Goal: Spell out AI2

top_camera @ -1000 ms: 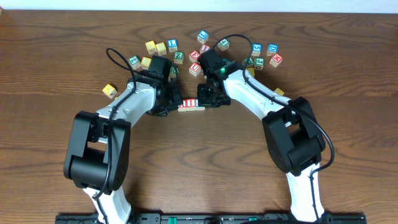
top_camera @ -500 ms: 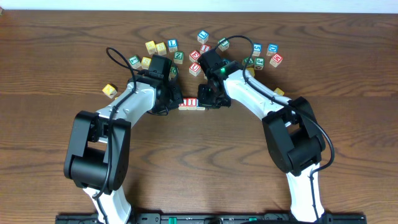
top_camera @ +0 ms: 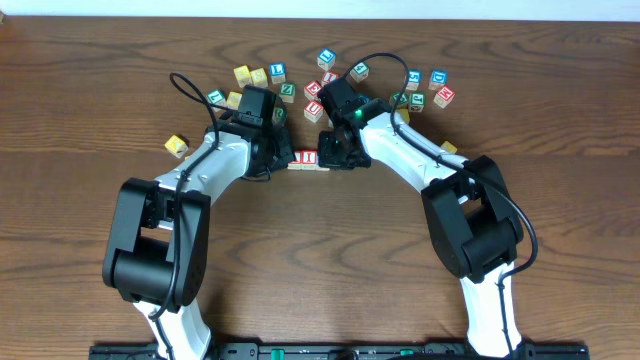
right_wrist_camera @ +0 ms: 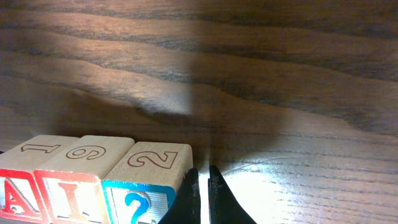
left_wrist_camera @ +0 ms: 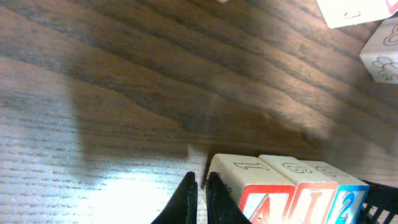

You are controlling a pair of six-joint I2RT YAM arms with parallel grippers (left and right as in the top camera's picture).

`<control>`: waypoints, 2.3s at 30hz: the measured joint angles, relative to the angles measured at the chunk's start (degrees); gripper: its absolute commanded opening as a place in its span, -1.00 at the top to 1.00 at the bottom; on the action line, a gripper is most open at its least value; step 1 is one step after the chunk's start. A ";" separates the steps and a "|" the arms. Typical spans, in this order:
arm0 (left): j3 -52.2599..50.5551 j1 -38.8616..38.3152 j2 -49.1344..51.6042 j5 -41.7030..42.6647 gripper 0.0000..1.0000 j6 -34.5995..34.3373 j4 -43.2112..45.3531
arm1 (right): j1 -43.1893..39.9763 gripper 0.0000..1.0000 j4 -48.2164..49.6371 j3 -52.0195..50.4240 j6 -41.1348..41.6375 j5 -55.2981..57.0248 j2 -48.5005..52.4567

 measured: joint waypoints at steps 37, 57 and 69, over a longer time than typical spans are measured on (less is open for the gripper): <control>0.00 -0.28 0.15 -0.79 0.85 0.00 -0.52 | -1.42 0.92 -0.24 -0.04 0.02 1.18 0.00; 12.83 13.27 -7.61 -10.34 0.52 13.35 -21.81 | -9.29 0.65 -4.44 -0.35 -9.01 -1.86 -10.21; 16.15 22.97 -35.28 -11.02 -0.95 15.17 -24.15 | -20.39 -0.98 -10.58 -0.17 -16.20 -1.53 -42.29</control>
